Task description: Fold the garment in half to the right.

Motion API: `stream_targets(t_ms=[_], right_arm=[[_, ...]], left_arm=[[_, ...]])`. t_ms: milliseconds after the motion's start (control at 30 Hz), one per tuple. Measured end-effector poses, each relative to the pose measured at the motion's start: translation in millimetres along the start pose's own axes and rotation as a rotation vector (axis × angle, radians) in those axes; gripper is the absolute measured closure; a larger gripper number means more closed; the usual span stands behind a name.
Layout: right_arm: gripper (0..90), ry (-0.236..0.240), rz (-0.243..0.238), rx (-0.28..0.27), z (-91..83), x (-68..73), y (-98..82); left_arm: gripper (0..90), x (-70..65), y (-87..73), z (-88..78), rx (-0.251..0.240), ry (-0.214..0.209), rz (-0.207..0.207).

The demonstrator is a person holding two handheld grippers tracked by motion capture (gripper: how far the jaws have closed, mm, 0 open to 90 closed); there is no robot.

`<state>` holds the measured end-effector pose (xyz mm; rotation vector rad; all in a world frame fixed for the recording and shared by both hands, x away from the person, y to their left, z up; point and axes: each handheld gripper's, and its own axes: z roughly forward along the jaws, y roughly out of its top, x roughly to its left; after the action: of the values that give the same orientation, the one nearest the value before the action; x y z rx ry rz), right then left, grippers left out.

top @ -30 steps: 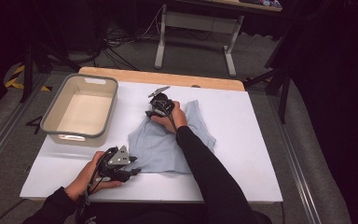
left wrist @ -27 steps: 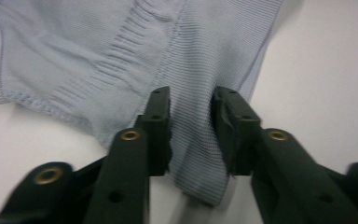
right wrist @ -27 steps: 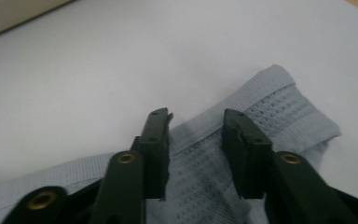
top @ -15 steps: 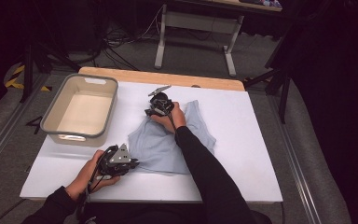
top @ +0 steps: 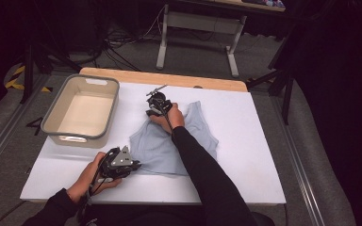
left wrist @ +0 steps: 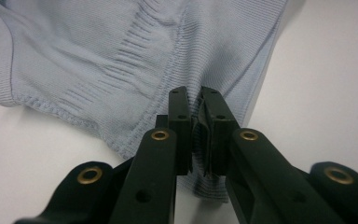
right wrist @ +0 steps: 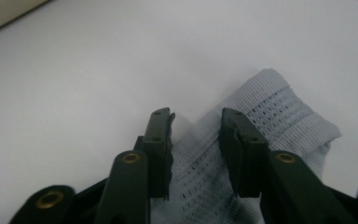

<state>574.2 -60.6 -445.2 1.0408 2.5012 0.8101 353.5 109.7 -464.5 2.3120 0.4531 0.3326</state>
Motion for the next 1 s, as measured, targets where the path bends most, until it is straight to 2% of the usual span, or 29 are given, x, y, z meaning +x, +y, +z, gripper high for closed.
stream_targets(t_ms=[133, 233, 367, 467, 533, 633, 733, 1000], right_arm=[[80.7, -0.012, -0.017, 0.008, -0.5, -0.1, 0.8], [83.6, -0.033, -0.038, 0.014, -0.2, 2.2, 2.1], [84.6, -0.047, -0.055, 0.011, 0.2, 4.2, 3.8], [84.8, -0.043, -0.034, -0.022, -2.9, 4.1, 7.2], [84.9, -0.038, -0.028, -0.048, -7.1, 4.1, 10.5], [84.9, -0.025, -0.033, -0.058, -10.8, 4.4, 14.3], [84.9, -0.015, -0.042, -0.08, -13.9, 6.9, 18.8], [84.9, -0.006, -0.038, -0.122, -19.0, 11.8, 26.4]], left_arm=[[84.7, -0.5, 0.1, 0.1, 0.001, 0.006, 0.0], [85.0, -0.2, 0.4, 0.6, -0.006, 0.017, 0.005], [85.3, 0.8, 2.8, 0.0, -0.006, 0.028, 0.02], [85.4, 3.1, 3.3, -3.1, -0.006, 0.048, 0.028], [85.5, 4.9, 1.6, -5.8, -0.015, 0.057, 0.018], [85.6, 5.5, -1.2, -9.4, -0.013, 0.068, 0.012], [85.6, 5.4, -2.5, -12.3, -0.003, 0.084, 0.024], [85.6, 10.4, -6.3, -20.4, -0.023, 0.115, -0.006]])
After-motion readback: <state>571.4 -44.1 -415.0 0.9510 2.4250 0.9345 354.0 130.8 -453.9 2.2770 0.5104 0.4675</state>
